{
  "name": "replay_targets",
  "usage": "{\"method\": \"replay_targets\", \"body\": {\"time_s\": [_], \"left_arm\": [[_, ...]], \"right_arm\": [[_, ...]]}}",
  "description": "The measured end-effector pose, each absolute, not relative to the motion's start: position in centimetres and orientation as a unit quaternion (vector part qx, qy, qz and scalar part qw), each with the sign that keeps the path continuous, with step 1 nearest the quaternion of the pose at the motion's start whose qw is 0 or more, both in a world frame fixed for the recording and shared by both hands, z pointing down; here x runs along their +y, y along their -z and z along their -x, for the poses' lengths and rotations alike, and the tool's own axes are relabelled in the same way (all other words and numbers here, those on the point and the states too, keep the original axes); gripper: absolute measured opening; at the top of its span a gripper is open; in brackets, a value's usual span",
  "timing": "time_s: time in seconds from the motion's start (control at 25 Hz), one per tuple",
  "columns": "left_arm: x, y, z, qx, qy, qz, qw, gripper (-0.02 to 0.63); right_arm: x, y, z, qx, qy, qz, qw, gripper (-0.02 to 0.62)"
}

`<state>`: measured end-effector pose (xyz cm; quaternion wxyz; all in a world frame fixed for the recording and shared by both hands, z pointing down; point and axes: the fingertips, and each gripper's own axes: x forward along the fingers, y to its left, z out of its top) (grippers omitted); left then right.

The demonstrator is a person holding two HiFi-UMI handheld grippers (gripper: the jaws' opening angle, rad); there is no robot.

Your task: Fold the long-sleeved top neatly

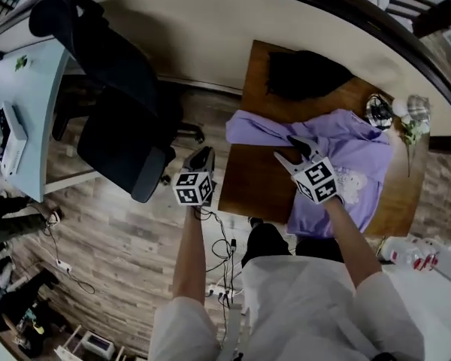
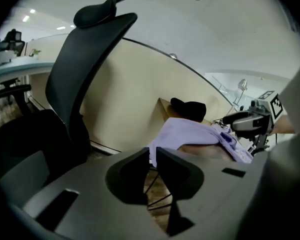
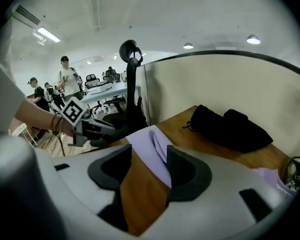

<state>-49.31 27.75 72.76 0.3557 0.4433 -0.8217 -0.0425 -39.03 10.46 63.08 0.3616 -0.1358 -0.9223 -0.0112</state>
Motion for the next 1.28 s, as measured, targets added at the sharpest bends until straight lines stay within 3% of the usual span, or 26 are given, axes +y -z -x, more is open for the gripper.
{"method": "replay_targets", "body": {"time_s": [0.08, 0.24, 0.4, 0.44, 0.48, 0.52, 0.56, 0.8, 1.0, 1.16, 1.28], "left_arm": [[26.8, -76.3, 50.1, -0.799, 0.006, -0.478, 0.365, 0.066], [23.1, -80.9, 48.7, -0.723, -0.065, -0.580, 0.368, 0.199], [20.3, -82.4, 48.1, -0.687, -0.059, -0.632, 0.353, 0.227], [19.9, -82.5, 48.7, -0.693, -0.058, -0.630, 0.345, 0.225], [19.7, -82.6, 49.5, -0.705, -0.055, -0.622, 0.338, 0.172], [19.8, -82.6, 50.4, -0.719, -0.052, -0.609, 0.331, 0.055], [20.1, -82.5, 51.2, -0.732, -0.052, -0.597, 0.325, 0.037], [22.8, -78.5, 55.9, -0.788, -0.162, -0.540, 0.248, 0.034], [23.1, -69.2, 56.9, -0.784, -0.303, -0.533, 0.102, 0.034], [21.9, -61.8, 55.6, -0.742, -0.389, -0.546, 0.004, 0.034], [20.2, -56.9, 53.5, -0.703, -0.436, -0.559, -0.060, 0.034]], "right_arm": [[10.8, -63.6, 38.7, -0.920, 0.016, 0.137, 0.367, 0.220], [11.1, -64.2, 38.4, -0.914, 0.038, 0.145, 0.376, 0.215], [10.8, -64.1, 39.2, -0.915, 0.054, 0.144, 0.373, 0.213], [10.7, -64.0, 39.6, -0.916, 0.058, 0.142, 0.370, 0.213], [10.6, -63.9, 39.9, -0.917, 0.061, 0.140, 0.368, 0.212], [10.6, -63.8, 40.2, -0.918, 0.063, 0.139, 0.365, 0.209], [10.6, -63.8, 40.5, -0.920, 0.064, 0.136, 0.362, 0.207], [9.5, -63.9, 40.4, -0.930, 0.039, 0.090, 0.355, 0.181], [9.0, -64.6, 41.6, -0.928, -0.002, 0.094, 0.361, 0.169], [11.8, -61.6, 44.7, -0.919, -0.049, 0.199, 0.337, 0.130], [13.3, -58.2, 46.8, -0.908, -0.014, 0.268, 0.321, 0.141]]}}
